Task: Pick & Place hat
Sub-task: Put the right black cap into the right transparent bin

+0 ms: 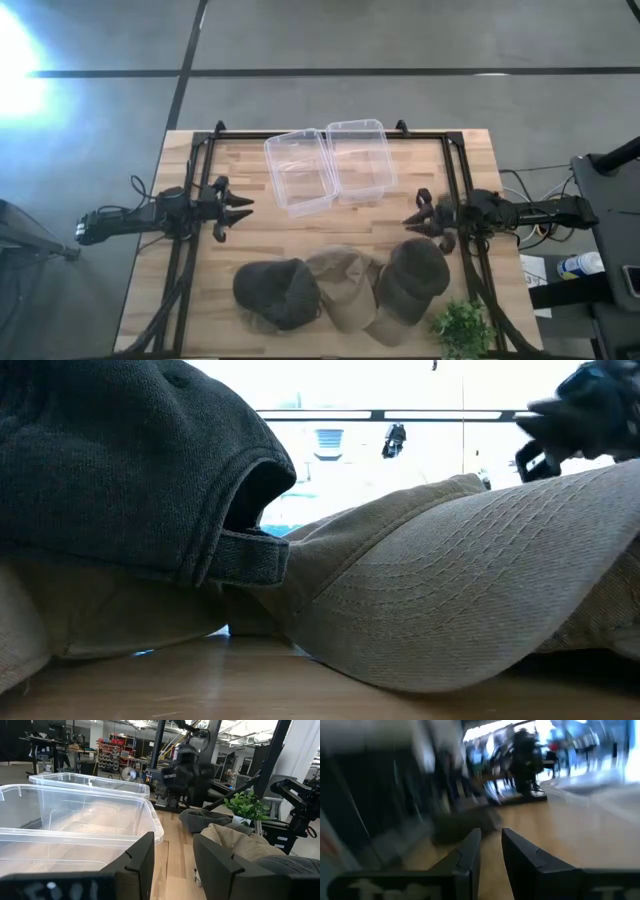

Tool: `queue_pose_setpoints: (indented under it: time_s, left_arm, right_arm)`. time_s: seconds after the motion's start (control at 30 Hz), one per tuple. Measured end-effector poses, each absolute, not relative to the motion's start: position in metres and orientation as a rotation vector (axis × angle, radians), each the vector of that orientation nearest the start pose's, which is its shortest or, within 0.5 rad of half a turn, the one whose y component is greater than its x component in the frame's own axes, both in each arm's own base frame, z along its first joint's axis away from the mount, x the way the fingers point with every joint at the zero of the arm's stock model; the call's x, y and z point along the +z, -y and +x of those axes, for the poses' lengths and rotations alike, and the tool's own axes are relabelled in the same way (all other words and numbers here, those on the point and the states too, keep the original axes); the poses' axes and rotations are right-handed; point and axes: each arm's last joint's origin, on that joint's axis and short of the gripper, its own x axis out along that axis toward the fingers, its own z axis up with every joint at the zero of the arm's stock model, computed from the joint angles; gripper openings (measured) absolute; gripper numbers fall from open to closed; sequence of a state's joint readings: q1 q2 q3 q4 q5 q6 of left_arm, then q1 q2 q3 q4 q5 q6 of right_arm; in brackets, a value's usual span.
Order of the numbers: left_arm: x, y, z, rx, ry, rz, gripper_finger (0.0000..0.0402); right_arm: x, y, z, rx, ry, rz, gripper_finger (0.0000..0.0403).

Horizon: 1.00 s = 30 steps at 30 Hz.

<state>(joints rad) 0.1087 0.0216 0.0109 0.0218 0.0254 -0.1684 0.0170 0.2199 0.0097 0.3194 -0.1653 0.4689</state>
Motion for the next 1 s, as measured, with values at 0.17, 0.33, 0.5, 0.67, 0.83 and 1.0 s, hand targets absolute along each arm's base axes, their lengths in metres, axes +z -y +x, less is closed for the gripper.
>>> queue_pose_setpoints:
  time_s: [0.17, 0.33, 0.5, 0.67, 0.83, 1.0]
  left_arm:
    - [0.168, -0.01, 0.098, 0.082, 0.018, -0.168, 0.0131]
    - [0.168, -0.01, 0.098, 0.082, 0.019, -0.168, 0.0131]
    - [0.168, -0.01, 0.098, 0.083, 0.017, -0.168, 0.0131]
    - [0.167, -0.01, 0.098, 0.083, 0.016, -0.168, 0.0131]
    - [0.167, -0.01, 0.098, 0.082, 0.016, -0.168, 0.0131]
    - [0.167, -0.01, 0.098, 0.082, 0.015, -0.168, 0.0131]
  right_arm:
    - [0.197, 0.006, 0.106, -0.063, 0.407, 1.128, 0.0082]
    - [0.207, 0.005, 0.111, -0.111, 0.443, 1.221, 0.0086]
    - [0.259, -0.007, 0.142, -0.033, 0.309, 1.133, 0.0081]
    - [0.28, -0.032, 0.197, 0.054, -0.116, 0.986, 0.0071]
    - [0.271, -0.053, 0.239, -0.028, -0.657, 1.044, 0.0055]
    - [0.269, -0.08, 0.253, -0.162, -1.154, 0.989, 0.0044]
